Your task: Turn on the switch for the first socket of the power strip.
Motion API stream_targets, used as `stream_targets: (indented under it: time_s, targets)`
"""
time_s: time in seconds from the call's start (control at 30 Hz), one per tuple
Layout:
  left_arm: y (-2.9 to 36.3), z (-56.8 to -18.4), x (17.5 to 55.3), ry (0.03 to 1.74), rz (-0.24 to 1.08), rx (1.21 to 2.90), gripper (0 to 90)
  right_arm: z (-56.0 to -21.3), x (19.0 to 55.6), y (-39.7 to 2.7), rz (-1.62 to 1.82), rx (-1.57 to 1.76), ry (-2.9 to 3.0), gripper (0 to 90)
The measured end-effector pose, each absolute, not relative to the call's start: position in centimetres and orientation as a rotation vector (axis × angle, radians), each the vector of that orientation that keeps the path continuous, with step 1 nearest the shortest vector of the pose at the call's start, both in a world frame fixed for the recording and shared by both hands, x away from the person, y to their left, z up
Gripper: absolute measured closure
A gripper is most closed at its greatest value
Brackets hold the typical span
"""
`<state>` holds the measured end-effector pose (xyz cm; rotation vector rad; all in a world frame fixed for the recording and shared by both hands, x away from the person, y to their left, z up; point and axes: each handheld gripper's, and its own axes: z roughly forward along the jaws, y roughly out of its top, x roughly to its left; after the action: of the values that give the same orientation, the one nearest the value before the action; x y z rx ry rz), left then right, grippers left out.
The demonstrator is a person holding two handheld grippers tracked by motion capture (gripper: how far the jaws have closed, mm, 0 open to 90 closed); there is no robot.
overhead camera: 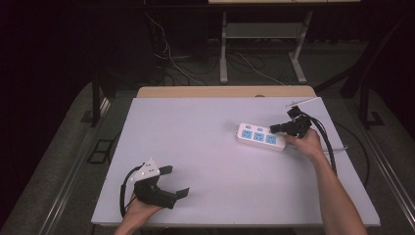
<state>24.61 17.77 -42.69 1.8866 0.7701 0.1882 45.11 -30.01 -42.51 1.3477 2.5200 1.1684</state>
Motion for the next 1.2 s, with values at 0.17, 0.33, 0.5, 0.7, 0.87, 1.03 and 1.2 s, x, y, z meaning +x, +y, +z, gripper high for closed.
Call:
stream_targets:
  time_s: [0.17, 0.33, 0.5, 0.7, 0.87, 1.03, 1.2]
  targets:
    - [17.8, -42.8, 24.7, 0.777, 0.186, 1.885, 0.0, -42.2, 45.1, -29.8, 1.158, 1.329, 2.53, 90.0]
    - [17.8, -42.8, 24.8, 0.777, 0.187, 1.888, 0.0, -41.7, 45.0, -29.9, 1.133, 1.315, 2.535, 90.0]
    - [17.8, -42.8, 24.8, 0.778, 0.185, 1.886, 0.0, -41.3, 44.8, -30.3, 1.131, 1.324, 2.522, 90.0]
    - [17.7, -42.8, 24.7, 0.778, 0.185, 1.886, 0.0, -40.6, 44.5, -30.9, 1.153, 1.347, 2.503, 90.0]
    - [17.8, -42.7, 24.7, 0.776, 0.185, 1.885, 0.0, -40.0, 44.0, -31.3, 1.218, 1.378, 2.467, 90.0]
    - [17.7, -42.7, 24.7, 0.773, 0.185, 1.885, 0.0, -39.2, 43.6, -31.2, 1.232, 1.372, 2.455, 90.0]
    - [17.7, -42.7, 24.6, 0.771, 0.183, 1.885, 0.0, -38.6, 42.9, -31.2, 1.234, 1.384, 2.441, 90.0]
